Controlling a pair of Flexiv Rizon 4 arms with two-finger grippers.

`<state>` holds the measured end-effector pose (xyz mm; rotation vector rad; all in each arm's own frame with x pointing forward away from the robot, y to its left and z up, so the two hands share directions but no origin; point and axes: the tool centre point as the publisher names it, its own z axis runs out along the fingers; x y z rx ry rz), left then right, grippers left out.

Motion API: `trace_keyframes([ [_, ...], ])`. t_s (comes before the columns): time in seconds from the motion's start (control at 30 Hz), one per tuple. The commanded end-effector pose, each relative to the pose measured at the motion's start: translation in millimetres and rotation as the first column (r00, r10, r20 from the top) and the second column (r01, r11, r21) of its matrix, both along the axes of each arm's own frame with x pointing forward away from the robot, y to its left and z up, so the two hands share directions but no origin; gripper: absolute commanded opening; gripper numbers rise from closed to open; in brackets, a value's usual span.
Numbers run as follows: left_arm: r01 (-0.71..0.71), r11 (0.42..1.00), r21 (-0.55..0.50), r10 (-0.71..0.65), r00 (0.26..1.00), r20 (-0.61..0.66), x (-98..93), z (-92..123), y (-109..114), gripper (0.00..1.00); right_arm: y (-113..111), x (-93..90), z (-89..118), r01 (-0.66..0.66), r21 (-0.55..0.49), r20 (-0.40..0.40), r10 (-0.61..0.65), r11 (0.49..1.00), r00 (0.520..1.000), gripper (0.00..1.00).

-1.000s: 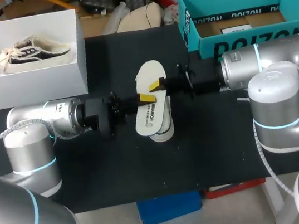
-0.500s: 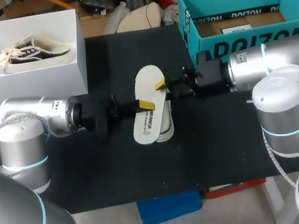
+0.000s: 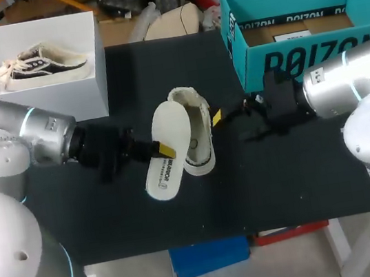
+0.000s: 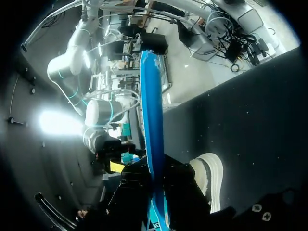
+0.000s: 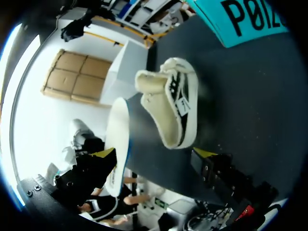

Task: Take the shoe out of the shoebox, open the shoe tongue, remove and reinsert the insole, then place the shoe into the shoebox

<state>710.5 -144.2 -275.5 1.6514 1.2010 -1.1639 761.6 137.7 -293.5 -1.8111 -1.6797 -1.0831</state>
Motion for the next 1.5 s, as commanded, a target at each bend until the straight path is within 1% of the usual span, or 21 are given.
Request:
trace_keyframes([
  [0.03,-0.029,0.939,0.343,-0.008,0.994,0.106,-12.6,9.6,17.5,0.00,-38.2,-21.6,32.7,-0.014,-0.093,-0.002,0.013,0.996,1.000,1.00],
  [0.57,-0.029,0.939,0.343,-0.008,0.994,0.106,-12.6,9.6,17.5,0.00,-38.2,-21.6,32.7,-0.014,-0.093,-0.002,0.013,0.996,1.000,1.00],
  [0.63,-0.029,0.939,0.343,-0.008,0.994,0.106,-12.6,9.6,17.5,0.00,-42.0,-24.1,34.2,-0.013,-0.103,-0.006,0.012,0.995,1.000,1.00],
  [0.7,-0.004,0.938,0.346,-0.023,0.997,0.074,-14.2,3.5,15.9,0.00,-46.7,-27.7,36.4,-0.008,-0.110,-0.007,0.008,0.994,1.000,1.00],
  [0.8,0.013,0.936,0.351,-0.035,0.998,0.057,-16.4,-2.7,13.2,0.00,-55.6,-34.0,38.6,0.023,-0.134,-0.012,-0.024,0.991,1.000,1.00],
  [0.87,0.014,0.953,0.301,-0.025,0.999,0.033,-18.6,-3.5,11.2,0.00,-61.7,-39.2,39.9,0.050,-0.124,-0.002,-0.051,0.991,0.999,1.00],
  [0.93,0.016,0.961,0.277,-0.019,1.000,0.010,-21.3,-6.6,9.9,0.00,-65.6,-43.9,40.9,0.074,-0.140,0.004,-0.074,0.987,0.997,1.00],
  [1.0,0.024,0.975,0.221,-0.015,0.999,-0.042,-24.2,-11.0,7.8,0.00,-65.6,-43.9,40.9,0.074,-0.140,0.004,-0.074,0.987,0.997,1.00],
  [1.13,0.050,0.982,0.181,-0.026,0.991,-0.131,-33.7,-23.2,3.1,0.00,-65.6,-43.9,40.9,0.074,-0.140,0.004,-0.074,0.987,0.997,1.00],
  [1.3,0.074,0.979,0.188,-0.037,0.980,-0.193,-38.2,-36.7,-0.1,0.00,-65.6,-43.9,40.9,0.074,-0.140,0.004,-0.074,0.987,0.997,1.00],
  [1.4,0.091,0.979,0.184,-0.050,0.975,-0.219,-37.3,-38.2,-2.2,0.00,-65.6,-43.9,40.9,0.074,-0.140,0.004,-0.074,0.987,0.997,1.00],
  [1.5,0.130,0.970,0.203,-0.075,0.963,-0.260,-34.8,-39.7,-5.9,0.00,-65.6,-43.9,40.9,0.074,-0.140,0.004,-0.074,0.987,0.997,1.00],
])
